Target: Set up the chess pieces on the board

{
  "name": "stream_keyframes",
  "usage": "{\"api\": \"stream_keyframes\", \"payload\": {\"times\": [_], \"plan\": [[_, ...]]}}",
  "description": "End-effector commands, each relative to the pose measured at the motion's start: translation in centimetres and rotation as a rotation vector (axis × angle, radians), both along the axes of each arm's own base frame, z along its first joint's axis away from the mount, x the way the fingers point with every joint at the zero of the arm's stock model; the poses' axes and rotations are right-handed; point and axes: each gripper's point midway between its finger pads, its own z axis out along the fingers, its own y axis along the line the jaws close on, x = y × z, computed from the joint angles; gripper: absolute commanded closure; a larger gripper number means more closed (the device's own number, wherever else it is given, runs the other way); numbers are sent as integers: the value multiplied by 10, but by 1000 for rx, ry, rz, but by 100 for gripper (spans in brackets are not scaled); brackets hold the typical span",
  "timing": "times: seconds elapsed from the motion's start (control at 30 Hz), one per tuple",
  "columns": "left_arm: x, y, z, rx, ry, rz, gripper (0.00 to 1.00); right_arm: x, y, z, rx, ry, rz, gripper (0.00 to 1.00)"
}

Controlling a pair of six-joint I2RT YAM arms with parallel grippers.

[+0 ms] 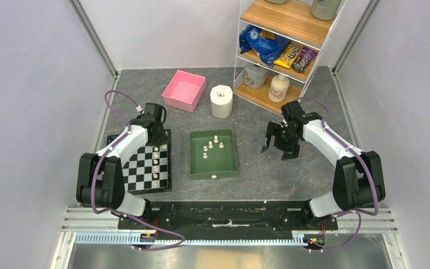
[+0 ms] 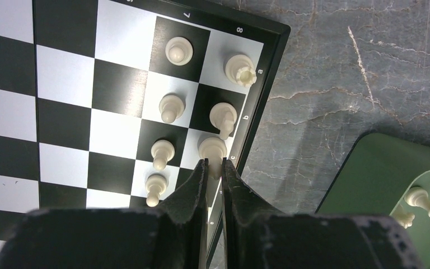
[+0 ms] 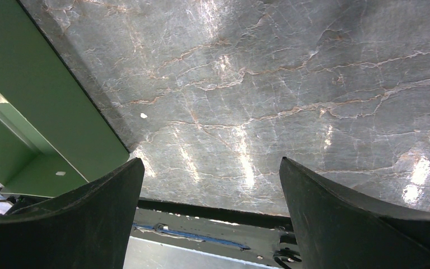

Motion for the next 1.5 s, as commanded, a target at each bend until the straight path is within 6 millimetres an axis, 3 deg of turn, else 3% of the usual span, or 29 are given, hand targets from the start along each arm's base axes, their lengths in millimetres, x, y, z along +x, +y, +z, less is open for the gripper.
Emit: {"api": "stream_keyframes", "payload": {"times": [0.0, 1.0, 1.27, 1.47], "plan": [[6, 2, -2, 16, 7, -24, 98, 8, 1, 3, 9, -27, 3, 1], [-11, 2, 1, 10, 43, -42, 98, 9, 4, 1, 19, -22, 4, 1], [-10, 7, 17, 25, -4, -26, 98, 9, 3, 0, 17, -21, 7, 1], [-4, 6, 10, 25, 2, -27, 98, 9, 5, -2, 25, -16, 9, 1]]}}
